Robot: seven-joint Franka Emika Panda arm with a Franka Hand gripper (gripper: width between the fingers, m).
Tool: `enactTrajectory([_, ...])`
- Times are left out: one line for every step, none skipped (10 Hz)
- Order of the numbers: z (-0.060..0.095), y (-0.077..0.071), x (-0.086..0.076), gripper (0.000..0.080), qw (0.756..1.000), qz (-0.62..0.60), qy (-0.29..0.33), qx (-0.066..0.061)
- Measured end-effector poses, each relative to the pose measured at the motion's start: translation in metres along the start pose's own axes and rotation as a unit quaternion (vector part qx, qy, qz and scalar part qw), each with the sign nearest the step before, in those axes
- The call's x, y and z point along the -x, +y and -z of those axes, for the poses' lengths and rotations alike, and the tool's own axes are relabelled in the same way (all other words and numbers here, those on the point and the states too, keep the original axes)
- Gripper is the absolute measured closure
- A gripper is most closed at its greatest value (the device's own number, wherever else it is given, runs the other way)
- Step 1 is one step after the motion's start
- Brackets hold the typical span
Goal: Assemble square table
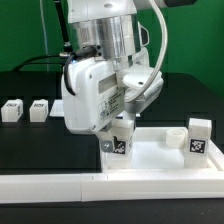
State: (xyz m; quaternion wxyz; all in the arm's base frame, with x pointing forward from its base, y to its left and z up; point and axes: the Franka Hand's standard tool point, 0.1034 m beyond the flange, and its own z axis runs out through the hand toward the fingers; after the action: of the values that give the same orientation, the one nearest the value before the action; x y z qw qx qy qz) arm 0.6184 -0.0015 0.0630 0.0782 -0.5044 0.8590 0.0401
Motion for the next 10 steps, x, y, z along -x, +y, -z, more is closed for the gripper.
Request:
enactTrajectory([0.001, 0.001, 0.002, 0.0178, 1.000, 0.002, -0.001, 0.000])
enactTrajectory([0.008, 0.002, 0.010, 0.0159, 1.000, 0.006, -0.005, -0.003])
enactTrajectory([0.020, 0.003, 0.017, 0.0159, 1.000, 0.010, -0.012, -0.005])
enactTrajectory([0.040, 0.003, 0.029, 0.0151, 1.000, 0.015, -0.024, -0.006])
enactTrajectory([0.047, 0.004, 0.034, 0.0151, 0.999, 0.018, -0.029, -0.010])
enactTrajectory([0.042, 0.005, 0.031, 0.0150, 0.999, 0.018, -0.025, -0.008])
enactTrajectory([0.041, 0.005, 0.031, 0.0150, 0.999, 0.019, -0.025, -0.007])
enactTrajectory([0.041, 0.005, 0.031, 0.0150, 0.999, 0.019, -0.025, -0.007])
enactTrajectory([0.040, 0.005, 0.031, 0.0150, 0.999, 0.019, -0.025, -0.007])
enactTrajectory([0.040, 0.005, 0.031, 0.0150, 0.999, 0.019, -0.024, -0.007])
